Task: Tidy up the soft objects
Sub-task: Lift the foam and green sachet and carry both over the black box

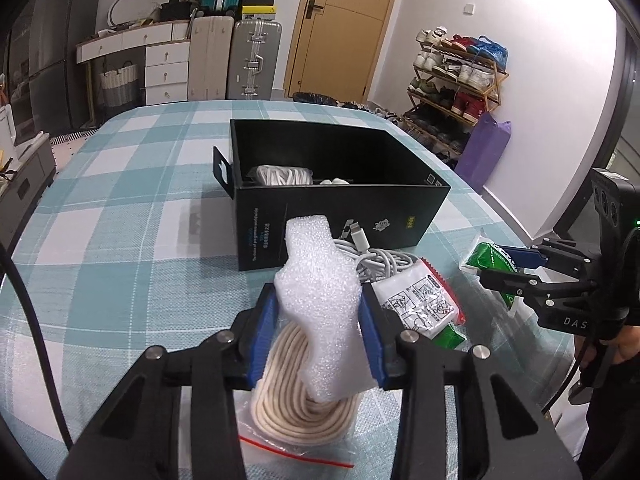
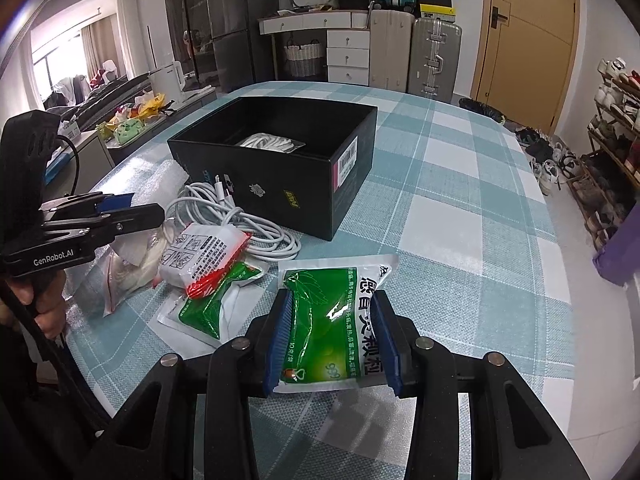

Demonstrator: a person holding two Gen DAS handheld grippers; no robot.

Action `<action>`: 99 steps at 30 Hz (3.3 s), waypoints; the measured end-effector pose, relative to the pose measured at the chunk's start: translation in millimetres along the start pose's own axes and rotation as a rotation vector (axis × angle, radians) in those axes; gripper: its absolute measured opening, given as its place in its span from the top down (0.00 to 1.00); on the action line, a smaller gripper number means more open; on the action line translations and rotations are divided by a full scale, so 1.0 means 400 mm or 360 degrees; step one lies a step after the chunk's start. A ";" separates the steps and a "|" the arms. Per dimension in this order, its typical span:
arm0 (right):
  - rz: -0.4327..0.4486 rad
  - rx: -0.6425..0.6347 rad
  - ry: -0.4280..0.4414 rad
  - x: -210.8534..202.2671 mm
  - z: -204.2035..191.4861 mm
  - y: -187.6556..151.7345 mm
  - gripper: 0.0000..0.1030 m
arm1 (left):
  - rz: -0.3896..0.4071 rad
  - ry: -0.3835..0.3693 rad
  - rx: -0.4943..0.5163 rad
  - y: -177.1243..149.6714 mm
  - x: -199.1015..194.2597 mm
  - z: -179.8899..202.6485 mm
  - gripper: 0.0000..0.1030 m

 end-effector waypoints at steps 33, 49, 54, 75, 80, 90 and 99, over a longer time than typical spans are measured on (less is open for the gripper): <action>0.0256 -0.0043 0.0030 -0.112 -0.051 0.073 0.61 | 0.0182 0.0013 0.0028 0.081 -0.074 -0.012 0.62; 0.0360 0.0010 0.0060 -0.138 -0.064 0.158 0.61 | 0.0224 0.0008 0.0077 0.150 -0.080 -0.001 0.62; 0.0385 0.0028 0.0085 -0.141 -0.059 0.184 0.61 | 0.0230 0.0012 0.0100 0.173 -0.072 0.009 0.62; 0.0398 0.0056 0.0111 -0.102 -0.049 0.271 0.61 | 0.0227 0.0046 0.0128 0.238 -0.028 0.000 0.62; 0.0395 0.0075 0.0118 -0.090 -0.056 0.288 0.61 | 0.0216 0.0052 0.0128 0.248 -0.015 -0.010 0.62; 0.0364 0.0072 0.0162 -0.033 -0.064 0.323 0.61 | 0.0180 0.0056 0.0118 0.261 0.034 -0.018 0.62; 0.0326 0.0058 0.0186 0.020 -0.066 0.339 0.61 | 0.0137 0.0046 0.0104 0.260 0.086 -0.022 0.62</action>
Point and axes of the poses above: each gripper's, at about its wrist camera, not at the fingertips, and x roughly the way its jaws point, z to its right, y to its top, the point moved 5 cm from there along x, roughly the way its jaws point, and after that the axes turned 2 degrees about -y, right-handed, at the moved point
